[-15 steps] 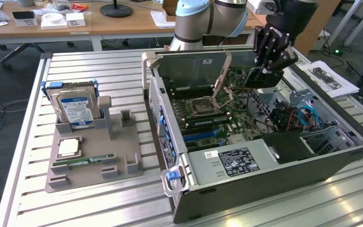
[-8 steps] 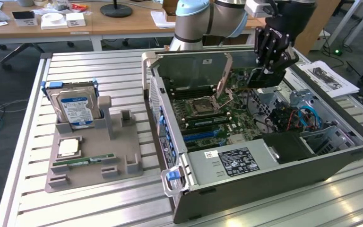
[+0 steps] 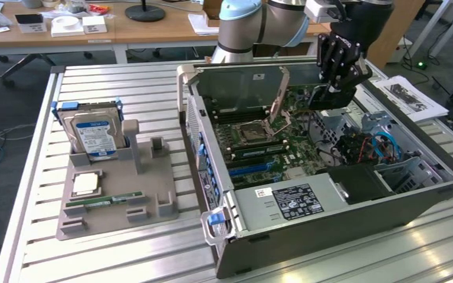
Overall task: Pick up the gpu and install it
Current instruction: 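Insert the gpu into the slot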
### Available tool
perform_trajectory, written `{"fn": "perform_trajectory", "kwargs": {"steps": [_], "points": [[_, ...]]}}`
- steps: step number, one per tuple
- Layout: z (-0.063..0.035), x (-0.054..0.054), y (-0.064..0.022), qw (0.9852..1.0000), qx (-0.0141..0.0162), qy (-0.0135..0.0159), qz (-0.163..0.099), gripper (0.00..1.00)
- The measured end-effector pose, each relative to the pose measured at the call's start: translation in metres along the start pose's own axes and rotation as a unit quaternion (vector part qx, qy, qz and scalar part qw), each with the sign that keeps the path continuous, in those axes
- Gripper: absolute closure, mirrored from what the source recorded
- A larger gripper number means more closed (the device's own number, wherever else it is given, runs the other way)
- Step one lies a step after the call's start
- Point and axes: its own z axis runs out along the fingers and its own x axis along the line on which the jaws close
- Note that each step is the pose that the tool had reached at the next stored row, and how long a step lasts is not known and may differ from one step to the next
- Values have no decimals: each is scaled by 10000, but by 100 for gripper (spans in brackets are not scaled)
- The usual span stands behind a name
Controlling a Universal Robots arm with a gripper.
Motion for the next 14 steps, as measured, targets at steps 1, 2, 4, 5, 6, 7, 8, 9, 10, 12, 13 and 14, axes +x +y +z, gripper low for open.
{"fn": "perform_trajectory", "kwargs": {"steps": [1, 2, 4, 5, 6, 7, 8, 9, 10, 12, 13, 14], "points": [[0, 0, 2, 10000, 0, 0, 0, 73], [1, 1, 9, 10000, 0, 0, 1, 73], [3, 2, 36, 10000, 1, -1, 0, 73], [2, 3, 55, 10000, 0, 0, 0, 73], [3, 3, 76, 10000, 0, -1, 0, 73], [4, 5, 100, 10000, 0, -1, 0, 73], [4, 6, 122, 10000, 0, -1, 0, 73], [5, 7, 145, 10000, 0, 0, 0, 73], [6, 8, 165, 10000, 0, 0, 0, 73], [7, 10, 205, 10000, 0, 0, 0, 73], [8, 11, 224, 10000, 0, 0, 0, 73], [9, 11, 242, 10000, 0, 0, 1, 73]]}}
